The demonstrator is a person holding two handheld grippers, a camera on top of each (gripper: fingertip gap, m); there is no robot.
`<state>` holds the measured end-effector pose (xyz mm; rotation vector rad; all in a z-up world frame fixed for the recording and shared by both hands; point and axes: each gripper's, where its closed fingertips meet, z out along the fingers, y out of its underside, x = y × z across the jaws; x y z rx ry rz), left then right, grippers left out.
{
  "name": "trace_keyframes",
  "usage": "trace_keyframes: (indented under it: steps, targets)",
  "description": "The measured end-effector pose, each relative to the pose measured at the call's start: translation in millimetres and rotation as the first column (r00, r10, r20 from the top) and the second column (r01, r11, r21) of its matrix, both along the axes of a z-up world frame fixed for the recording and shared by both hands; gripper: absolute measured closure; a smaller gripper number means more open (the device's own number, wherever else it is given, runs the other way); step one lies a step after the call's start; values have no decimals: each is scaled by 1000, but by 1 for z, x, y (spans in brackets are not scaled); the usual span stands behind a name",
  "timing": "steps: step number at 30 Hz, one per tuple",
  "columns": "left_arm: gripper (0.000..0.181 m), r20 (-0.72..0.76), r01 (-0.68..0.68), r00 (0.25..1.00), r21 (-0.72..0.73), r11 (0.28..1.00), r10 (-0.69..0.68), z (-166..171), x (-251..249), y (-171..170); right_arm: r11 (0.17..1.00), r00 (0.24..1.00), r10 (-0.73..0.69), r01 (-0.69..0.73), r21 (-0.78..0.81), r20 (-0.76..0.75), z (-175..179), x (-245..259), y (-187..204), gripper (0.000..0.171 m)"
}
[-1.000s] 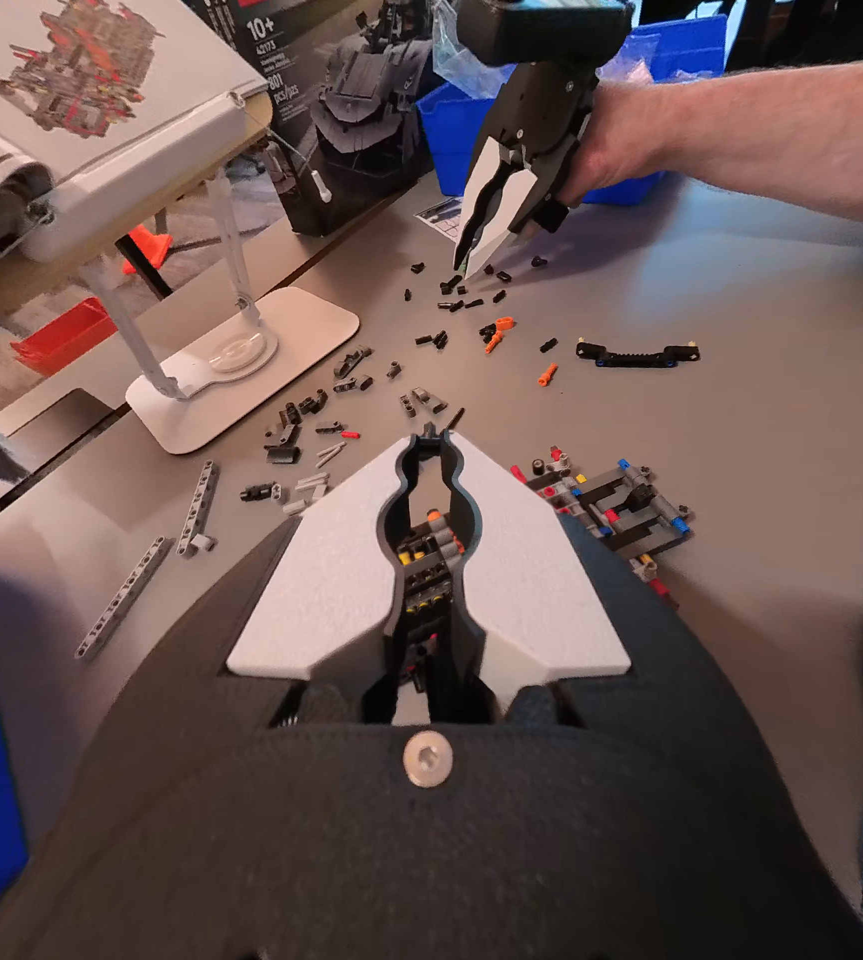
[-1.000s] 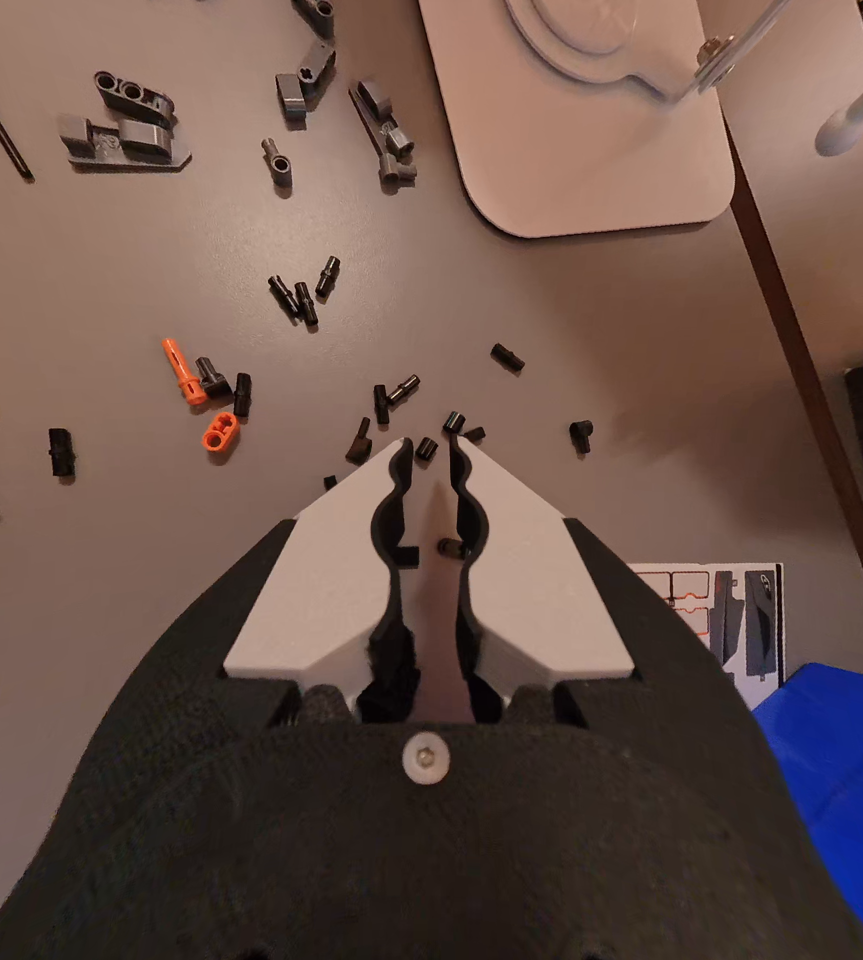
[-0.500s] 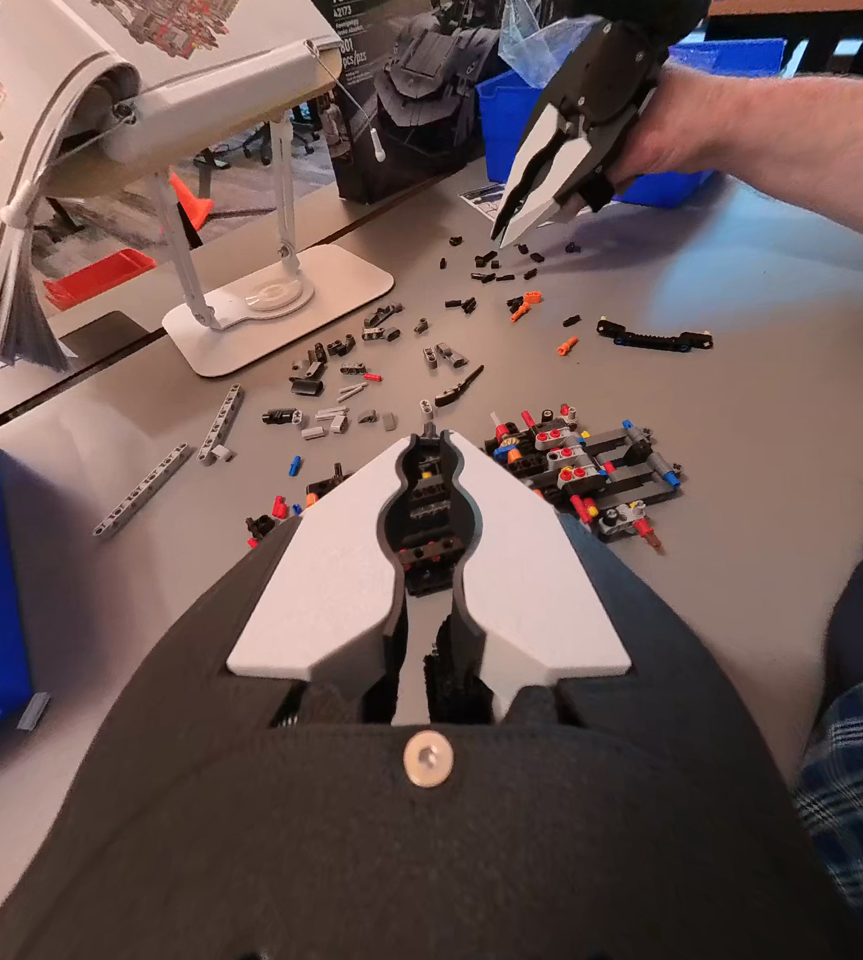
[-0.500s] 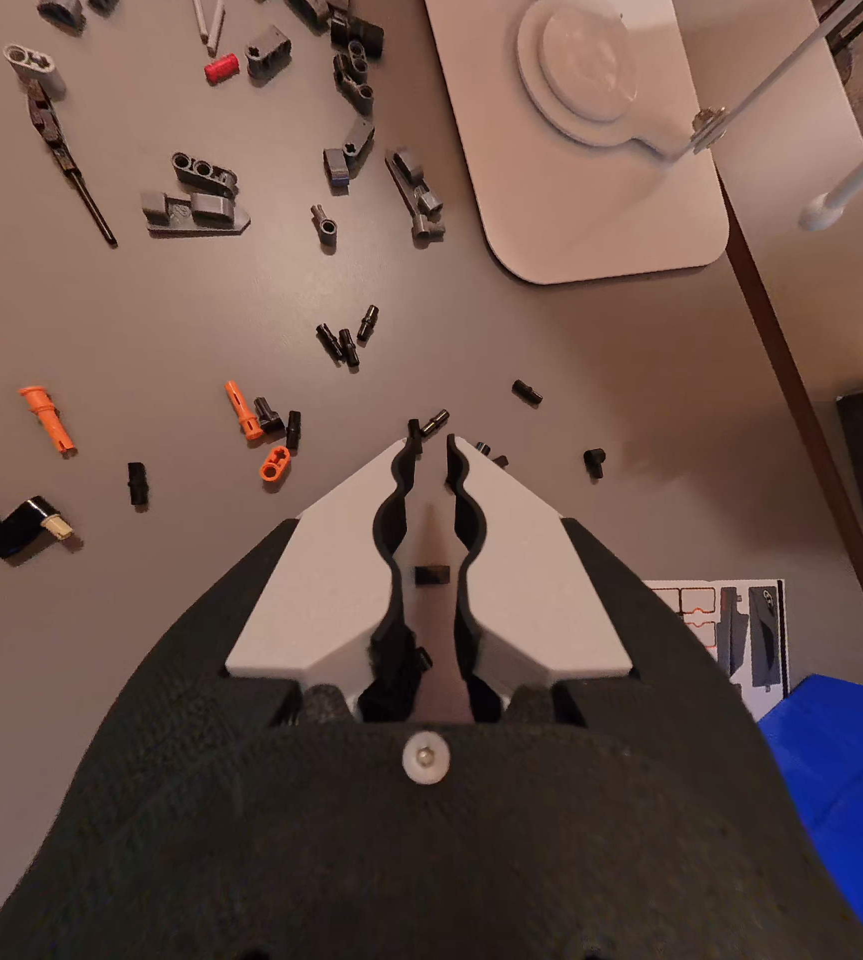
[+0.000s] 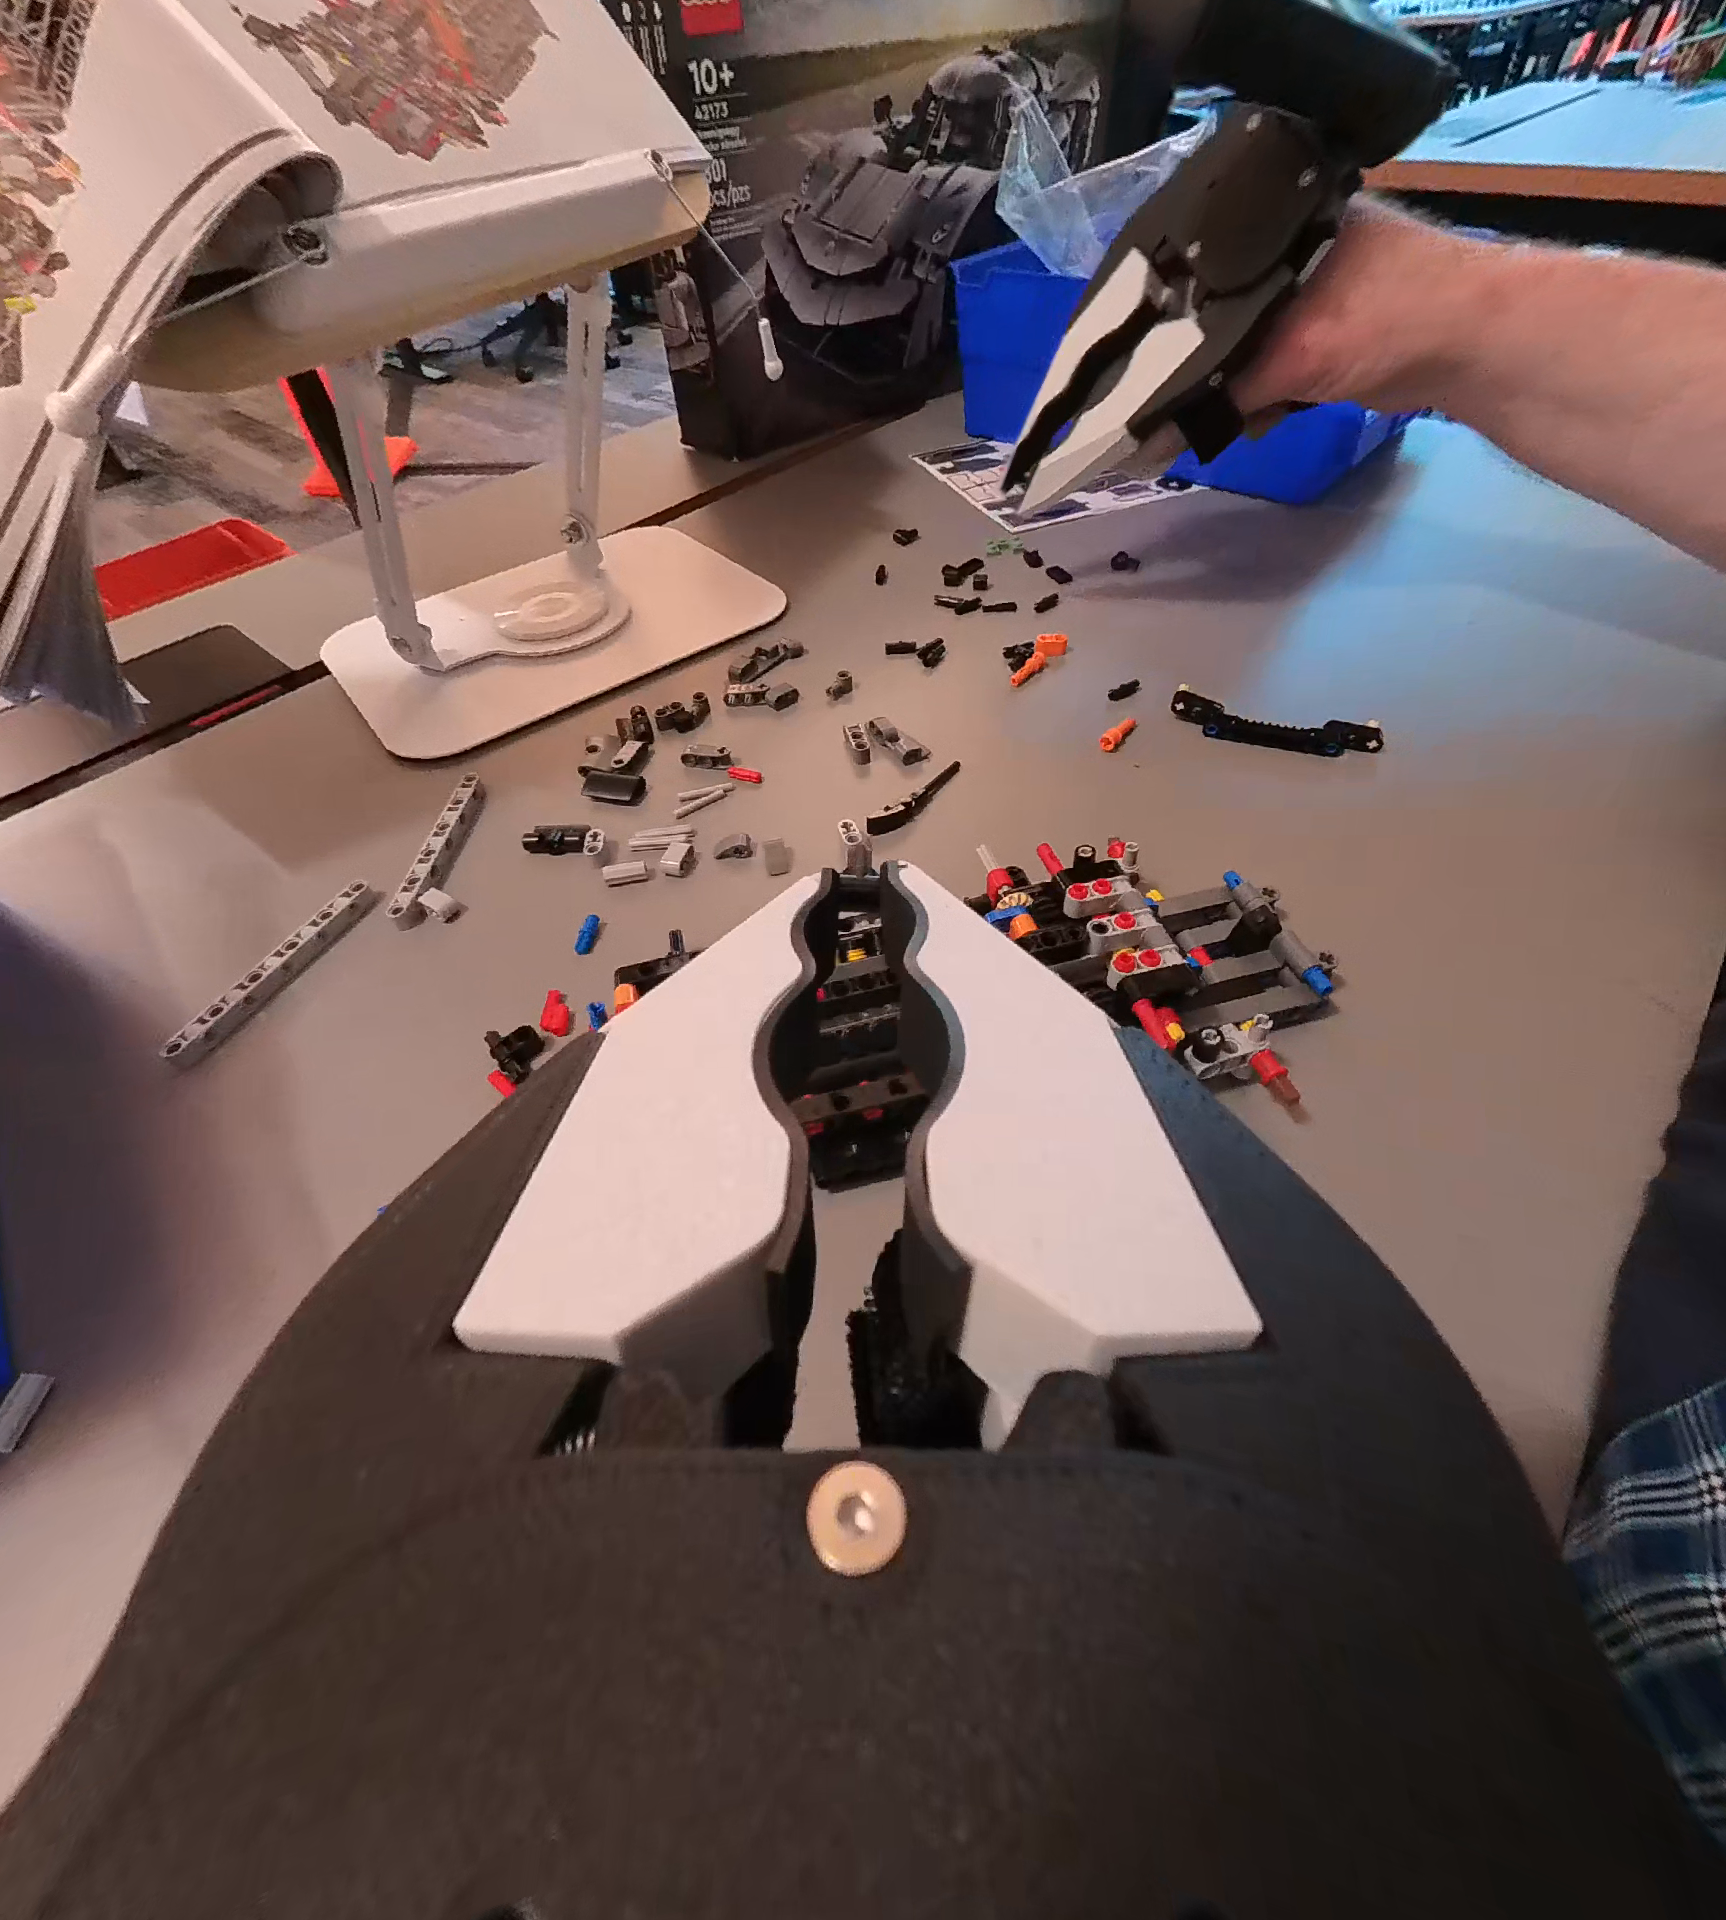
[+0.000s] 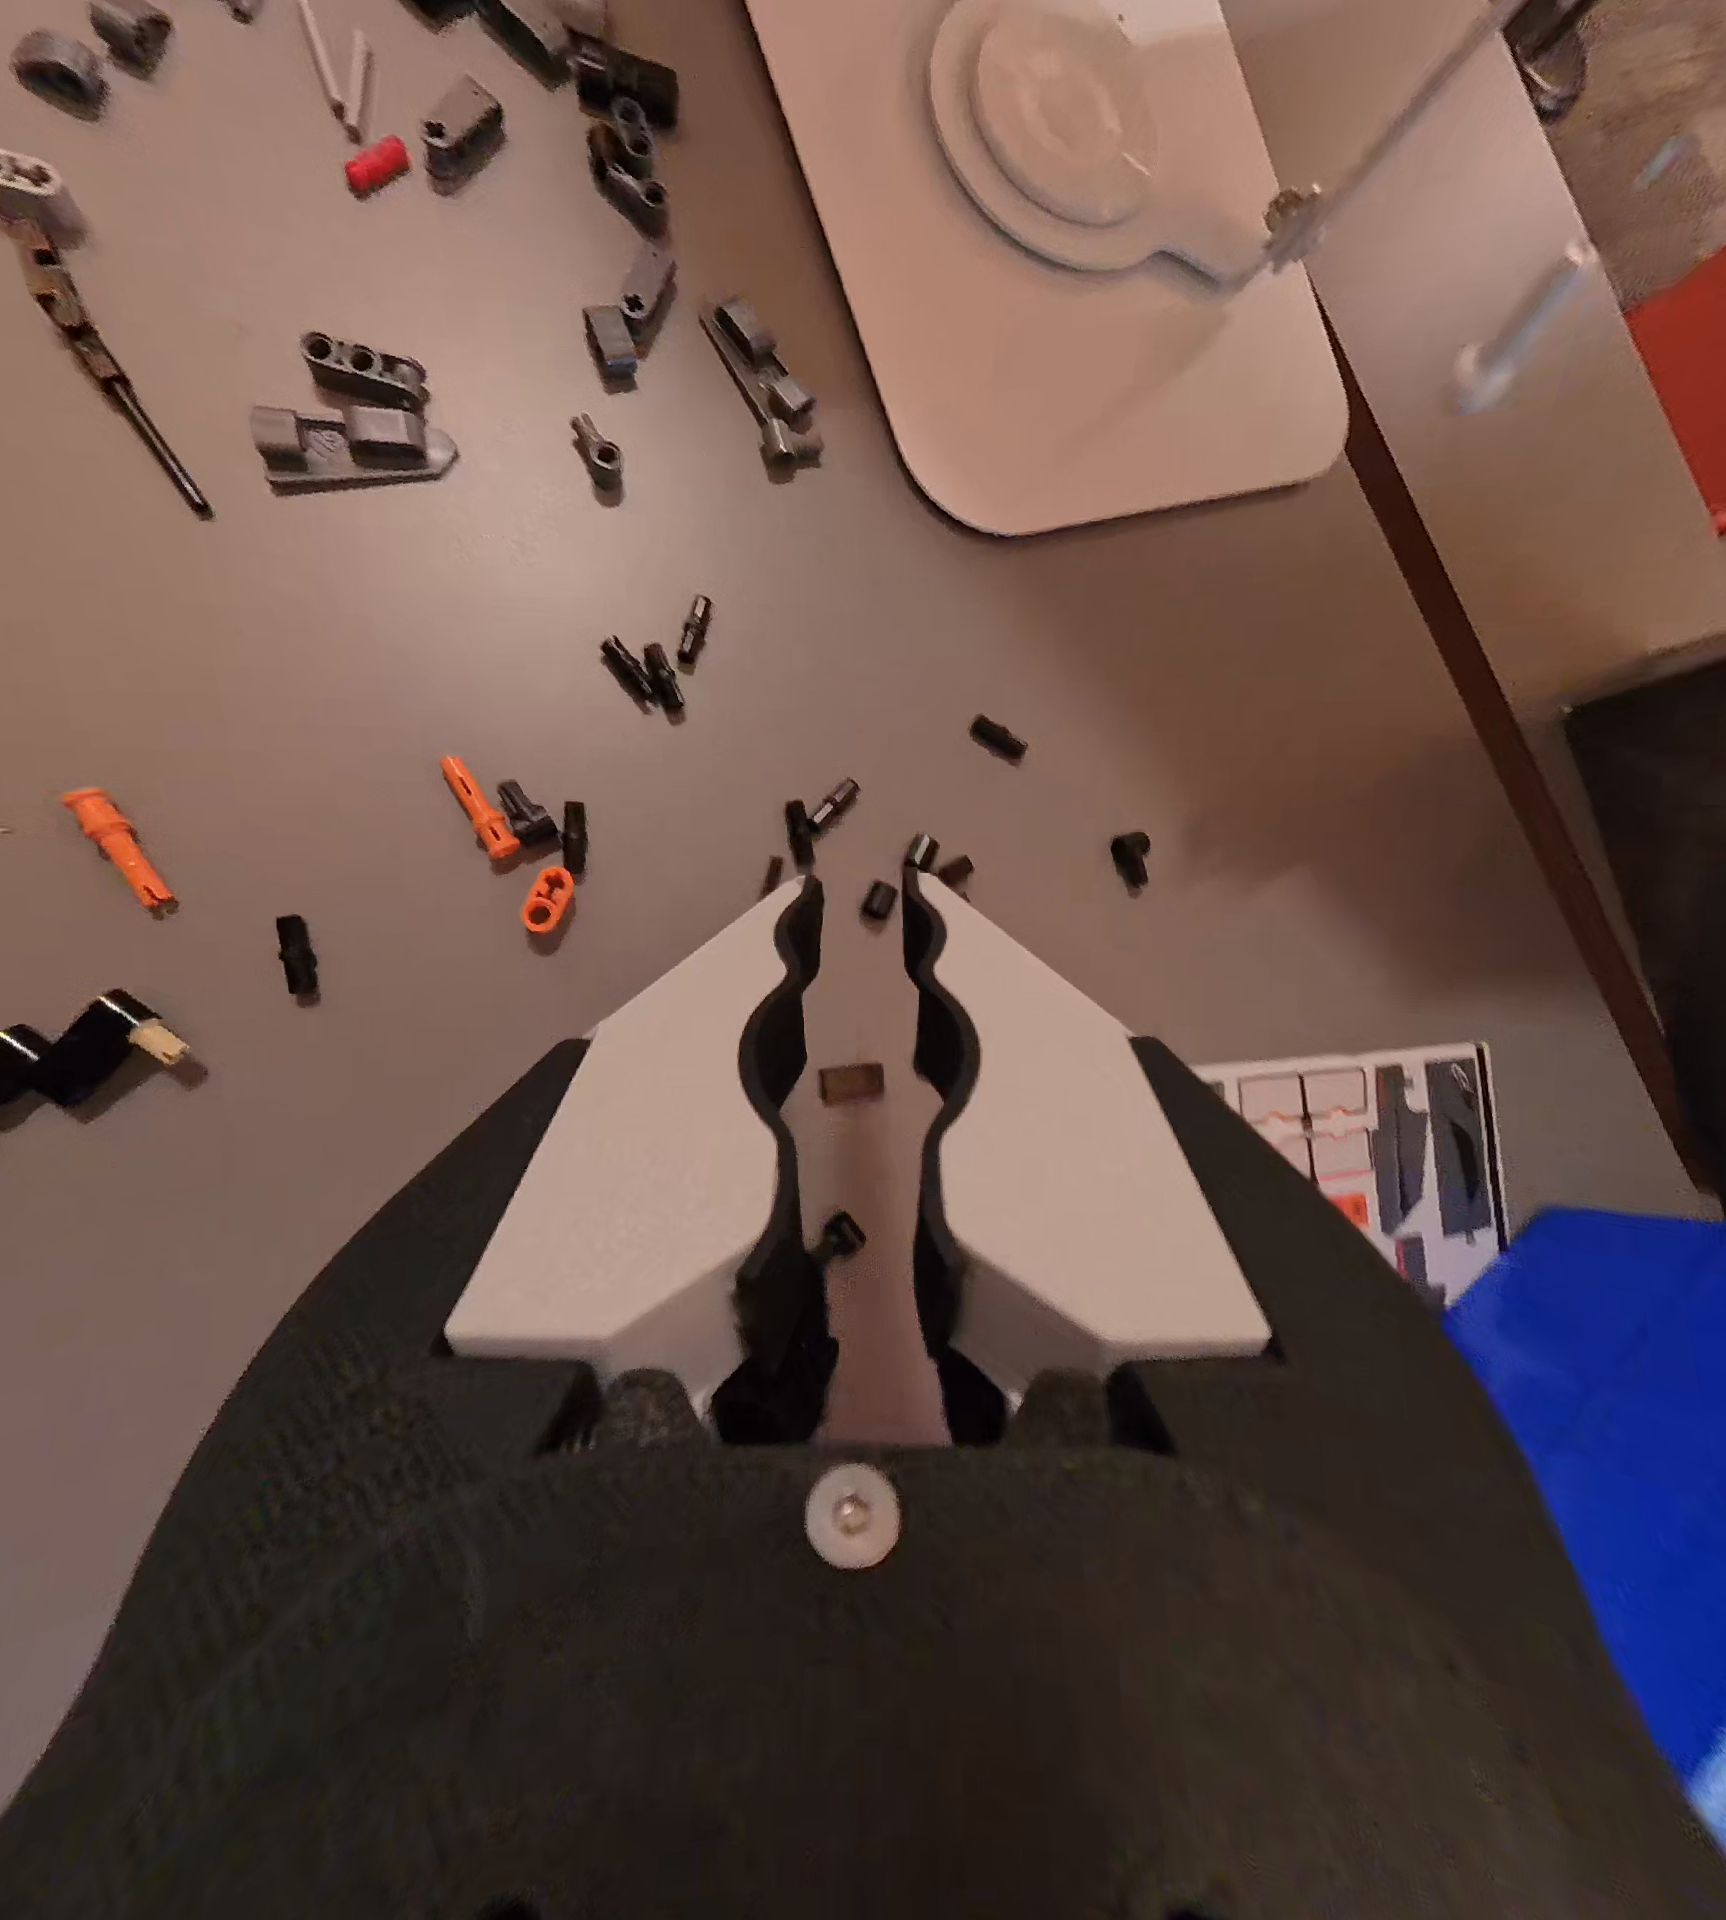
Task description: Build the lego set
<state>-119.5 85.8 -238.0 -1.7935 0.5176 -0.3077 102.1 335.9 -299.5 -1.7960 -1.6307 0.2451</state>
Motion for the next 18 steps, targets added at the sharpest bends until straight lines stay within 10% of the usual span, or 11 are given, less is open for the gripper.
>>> trace_keyframes:
  steps: [18]
  targets:
    - [175, 5, -16, 1000, -11, 1000, 16, -3, -2, 4, 998, 997, -64, 64, -11, 46, -10, 37, 10, 155]
